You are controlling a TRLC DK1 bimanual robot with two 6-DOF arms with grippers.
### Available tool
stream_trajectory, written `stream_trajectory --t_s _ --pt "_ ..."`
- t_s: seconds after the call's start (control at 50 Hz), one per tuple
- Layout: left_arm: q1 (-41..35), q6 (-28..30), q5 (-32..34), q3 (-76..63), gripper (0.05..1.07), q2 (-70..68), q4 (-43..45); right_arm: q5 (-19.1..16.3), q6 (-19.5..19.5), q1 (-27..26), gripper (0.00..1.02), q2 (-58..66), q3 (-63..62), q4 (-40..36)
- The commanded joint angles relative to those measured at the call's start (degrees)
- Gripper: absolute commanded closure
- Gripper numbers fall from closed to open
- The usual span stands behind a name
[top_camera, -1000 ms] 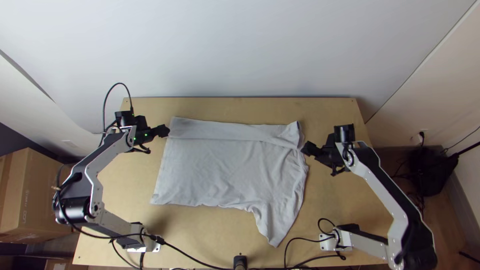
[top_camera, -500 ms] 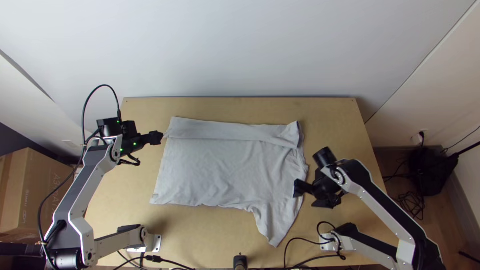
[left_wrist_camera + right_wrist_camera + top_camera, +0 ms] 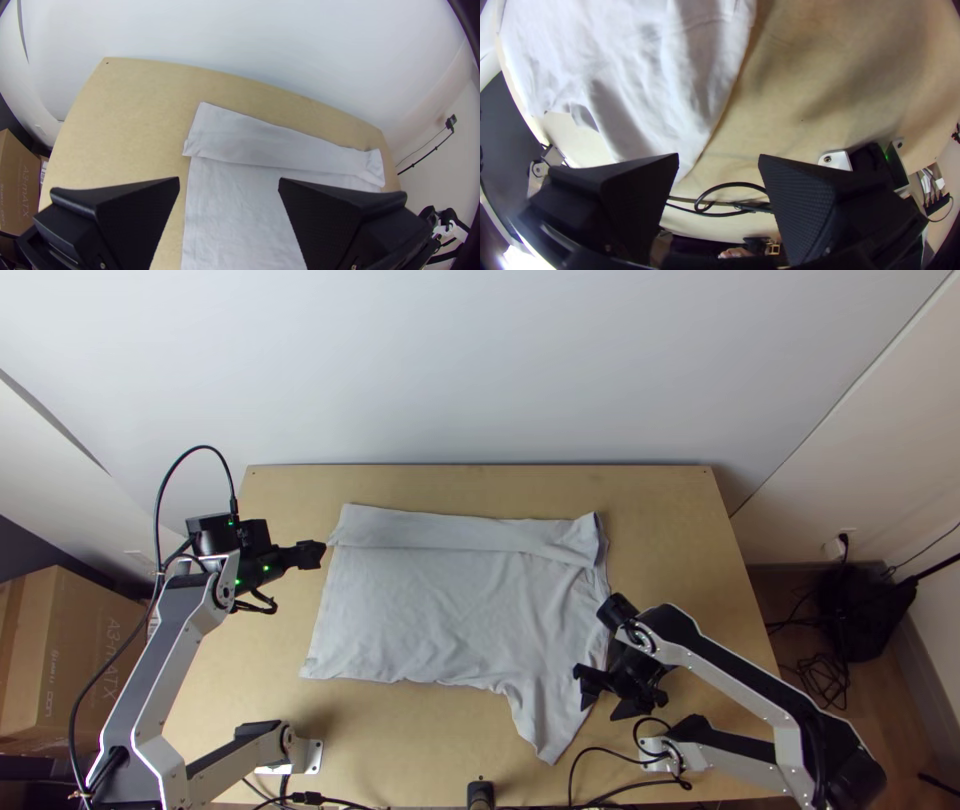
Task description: Fold the t-shirt
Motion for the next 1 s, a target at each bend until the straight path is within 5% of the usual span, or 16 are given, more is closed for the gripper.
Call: stream_trajectory --t_s 0.0,0.16,0.36,0.46,0.72,0.98 --pt "-0.3 0.4 0.0 -1.4 0.12 -1.6 -0.8 -1.1 -1.7 1.8 0.30 3.5 -0.8 1.4" --pt "-0.3 0.6 -0.1 -2.1 0.12 -2.0 -1.1 -2.5 -4.2 3.3 0.34 9.6 0.0 4.6" --pt "-0.1 3.4 -0.2 -3.2 0.12 -3.0 -2.7 -2.4 -4.5 5.7 0.74 10.7 0.4 10.2" --pt "-0.2 12.2 -0.1 -4.2 0.12 -4.1 -8.5 0.4 -5.5 6.1 1.00 9.2 0.2 11.6" --pt "0.6 41.6 -4.2 -5.0 0.12 -7.0 -30.7 1.0 -5.6 5.0 1.00 4.1 0.9 11.1" --pt "1.2 56.0 -13.5 -11.7 0.12 -6.9 -36.9 1.0 -5.2 4.6 1.00 3.1 1.7 10.8"
